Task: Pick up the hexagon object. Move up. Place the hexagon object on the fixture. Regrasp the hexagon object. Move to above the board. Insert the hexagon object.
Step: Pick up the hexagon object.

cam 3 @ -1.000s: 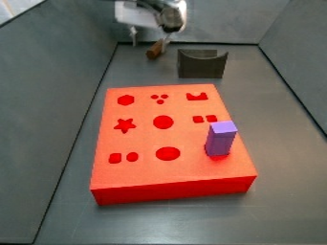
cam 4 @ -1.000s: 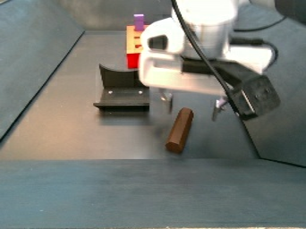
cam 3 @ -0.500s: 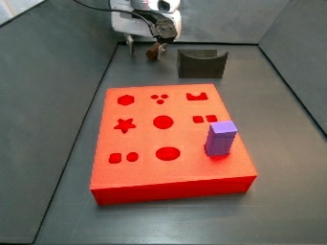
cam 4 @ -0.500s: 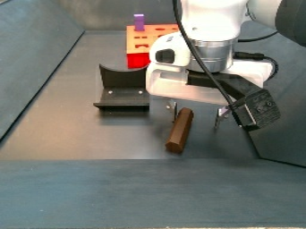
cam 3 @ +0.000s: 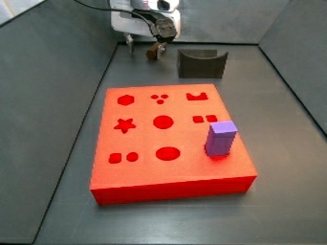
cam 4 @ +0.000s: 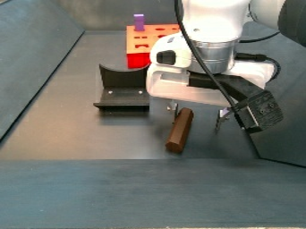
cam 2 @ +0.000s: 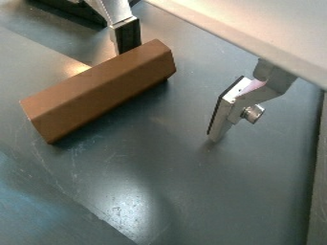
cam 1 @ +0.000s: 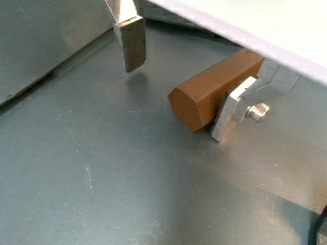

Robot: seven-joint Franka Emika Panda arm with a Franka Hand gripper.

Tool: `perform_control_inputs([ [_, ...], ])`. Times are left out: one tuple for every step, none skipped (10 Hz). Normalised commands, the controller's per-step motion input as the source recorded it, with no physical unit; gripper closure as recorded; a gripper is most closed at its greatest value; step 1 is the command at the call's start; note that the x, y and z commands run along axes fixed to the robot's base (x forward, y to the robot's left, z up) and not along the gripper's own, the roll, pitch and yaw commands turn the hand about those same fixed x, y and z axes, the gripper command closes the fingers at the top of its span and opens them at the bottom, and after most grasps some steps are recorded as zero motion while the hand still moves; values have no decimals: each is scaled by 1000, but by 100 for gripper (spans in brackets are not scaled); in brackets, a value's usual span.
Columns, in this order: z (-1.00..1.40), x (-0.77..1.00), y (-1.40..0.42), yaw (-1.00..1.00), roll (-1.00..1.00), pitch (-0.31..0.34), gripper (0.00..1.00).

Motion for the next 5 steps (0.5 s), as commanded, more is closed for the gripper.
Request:
perform_control_inputs([
  [0, 0, 0, 0, 0, 0, 0],
  [0, 0, 0, 0, 0, 0, 100],
  [0, 0, 0, 0, 0, 0, 100],
  [0, 0, 0, 0, 0, 0, 100],
  [0, 0, 0, 0, 0, 0, 100],
])
